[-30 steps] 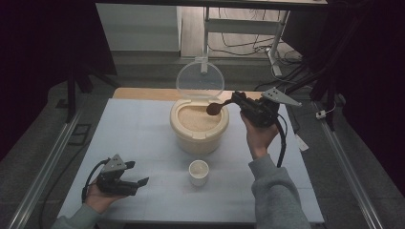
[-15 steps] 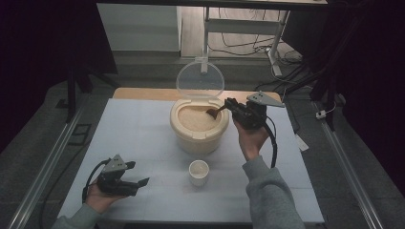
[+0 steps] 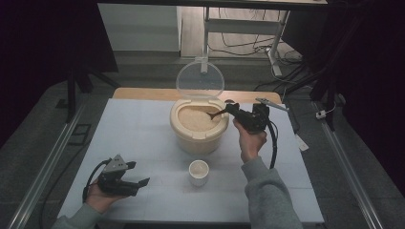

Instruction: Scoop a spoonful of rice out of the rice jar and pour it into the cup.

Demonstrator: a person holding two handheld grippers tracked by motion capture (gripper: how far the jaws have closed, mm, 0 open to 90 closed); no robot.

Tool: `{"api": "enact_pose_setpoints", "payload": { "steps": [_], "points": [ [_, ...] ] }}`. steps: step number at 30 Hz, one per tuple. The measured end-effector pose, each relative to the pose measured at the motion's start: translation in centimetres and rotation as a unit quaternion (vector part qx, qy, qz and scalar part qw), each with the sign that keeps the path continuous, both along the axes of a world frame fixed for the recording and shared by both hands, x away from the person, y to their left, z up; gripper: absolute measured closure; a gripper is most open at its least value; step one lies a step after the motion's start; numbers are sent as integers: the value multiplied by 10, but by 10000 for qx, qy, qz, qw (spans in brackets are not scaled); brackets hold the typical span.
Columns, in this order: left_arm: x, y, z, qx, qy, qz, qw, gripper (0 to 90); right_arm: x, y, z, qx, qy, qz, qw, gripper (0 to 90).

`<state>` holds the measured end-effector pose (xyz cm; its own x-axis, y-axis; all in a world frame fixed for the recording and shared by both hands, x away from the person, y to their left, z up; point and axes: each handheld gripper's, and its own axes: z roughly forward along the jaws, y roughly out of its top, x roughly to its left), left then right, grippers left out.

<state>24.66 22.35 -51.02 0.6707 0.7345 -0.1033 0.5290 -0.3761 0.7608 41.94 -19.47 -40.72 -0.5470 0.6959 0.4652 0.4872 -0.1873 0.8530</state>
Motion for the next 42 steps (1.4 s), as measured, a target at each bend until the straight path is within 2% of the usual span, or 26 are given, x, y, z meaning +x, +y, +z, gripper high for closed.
{"api": "enact_pose_setpoints", "payload": {
  "steps": [4, 8, 12, 20, 21, 22, 28, 42],
  "points": [
    [0, 0, 0, 1, -6, -3, 10000, 169, 3, -4, -3, 327, 239, -18, 9992, 827],
    [0, 0, 0, 12, -4, -7, 10000, 169, 4, -6, -5, 498, 378, -31, 9980, 825],
    [0, 0, 0, 15, -16, -1, 10000, 169, 6, -8, -8, 871, 619, 56, 9943, 830],
    [0, 0, 1, 18, -30, -4, 10000, 169, 9, -14, -11, 1202, 980, -27, 9879, 829],
    [0, 0, 1, 19, -31, -4, 10000, 169, 9, -17, -11, 1325, 1045, -37, 9856, 830],
    [0, 0, 1, 22, -33, -2, 10000, 169, 9, -17, -11, 1325, 1045, -37, 9856, 830],
    [-1, 0, 1, 53, -60, -8, 10000, 169, 11, -24, -13, 1570, 1281, -78, 9792, 830],
    [0, -1, 1, 80, -60, -8, 9999, 170, 9, -36, -13, 1769, 1319, -81, 9753, 830]
  ]
}}
